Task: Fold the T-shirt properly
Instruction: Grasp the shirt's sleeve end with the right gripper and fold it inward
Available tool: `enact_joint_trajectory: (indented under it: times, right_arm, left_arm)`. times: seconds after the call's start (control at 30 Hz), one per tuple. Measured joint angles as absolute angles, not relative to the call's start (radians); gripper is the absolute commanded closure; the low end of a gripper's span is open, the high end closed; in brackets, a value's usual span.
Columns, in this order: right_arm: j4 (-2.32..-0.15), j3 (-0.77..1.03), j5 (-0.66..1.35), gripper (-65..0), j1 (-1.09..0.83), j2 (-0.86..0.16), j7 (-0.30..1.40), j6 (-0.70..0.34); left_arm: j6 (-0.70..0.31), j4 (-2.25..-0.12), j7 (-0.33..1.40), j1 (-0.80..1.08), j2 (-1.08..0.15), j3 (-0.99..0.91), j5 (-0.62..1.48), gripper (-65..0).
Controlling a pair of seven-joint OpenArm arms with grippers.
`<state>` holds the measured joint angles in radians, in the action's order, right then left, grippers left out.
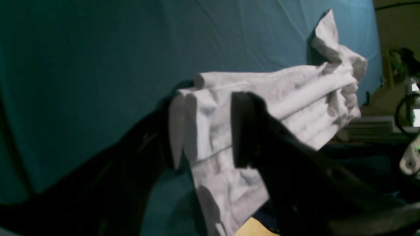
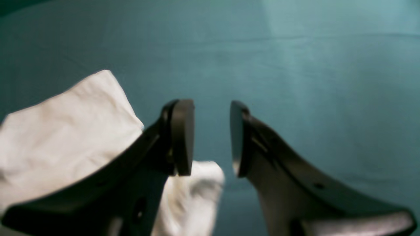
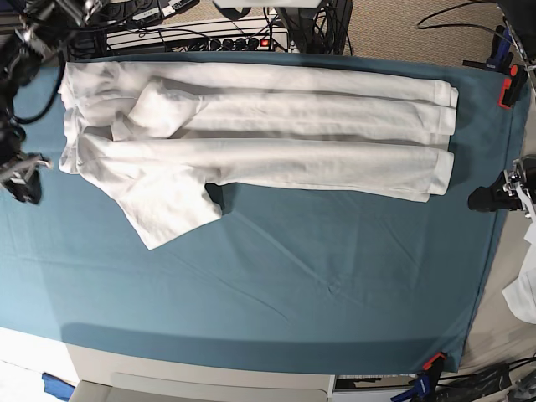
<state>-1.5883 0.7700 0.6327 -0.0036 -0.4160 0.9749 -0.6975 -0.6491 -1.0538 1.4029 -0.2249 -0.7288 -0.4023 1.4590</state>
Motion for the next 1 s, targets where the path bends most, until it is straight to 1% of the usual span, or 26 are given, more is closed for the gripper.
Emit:
enact_joint_trajectory:
  times: [0.1,0.13,0.2,0.27,0.37,0.5,0.7,0.77,0.87,1.0]
  right_arm:
    - [-1.436,0.686,0.630,-20.2,0.080,-0.415,0.962,-0.698]
    - [-1.381,0.657,0.628,-21.7,0.111,-0.416,0.957,-0.696]
    - [-1.271,0.601,0.631,-28.3,0.176,-0.416,0.949,-0.698]
    - [-1.156,0.545,0.630,-32.2,0.242,-0.416,0.945,-0.694]
    - [-1.013,0.467,0.630,-32.3,0.324,-0.414,0.938,-0.695]
    - [-0.881,0.406,0.656,-32.3,0.399,-0.416,0.933,-0.655]
    - [-0.830,0.385,0.653,-32.3,0.432,-0.370,0.937,-0.651]
    - [-0.830,0.385,0.659,-32.2,0.432,-0.346,0.953,-0.652]
    - [-0.830,0.385,0.662,-32.2,0.435,-0.319,0.952,-0.653]
    - [-0.830,0.385,0.663,-32.2,0.435,-0.310,0.949,-0.655]
  left_arm:
    - [-0.649,-1.053,1.404,-0.225,-0.729,-0.402,1.458,-24.9]
    - [-0.649,-1.054,1.403,-0.225,-0.729,-0.402,1.457,-24.9]
    - [-0.649,-1.054,1.403,-0.225,-0.728,-0.402,1.457,-24.9]
    - [-0.649,-1.055,1.403,-0.225,-0.729,-0.402,1.457,-24.9]
    - [-0.649,-1.055,1.404,-0.224,-0.728,-0.402,1.456,-24.9]
    - [-0.649,-1.055,1.404,-0.224,-0.729,-0.402,1.456,-24.9]
    - [-0.649,-1.055,1.404,-0.224,-0.729,-0.402,1.456,-24.9]
    - [-0.685,-1.055,1.406,-0.224,-0.729,-0.402,1.457,-24.9]
    - [-0.686,-1.055,1.406,-0.224,-0.729,-0.402,1.457,-24.9]
    - [-0.686,-1.055,1.406,-0.224,-0.729,-0.402,1.456,-24.9]
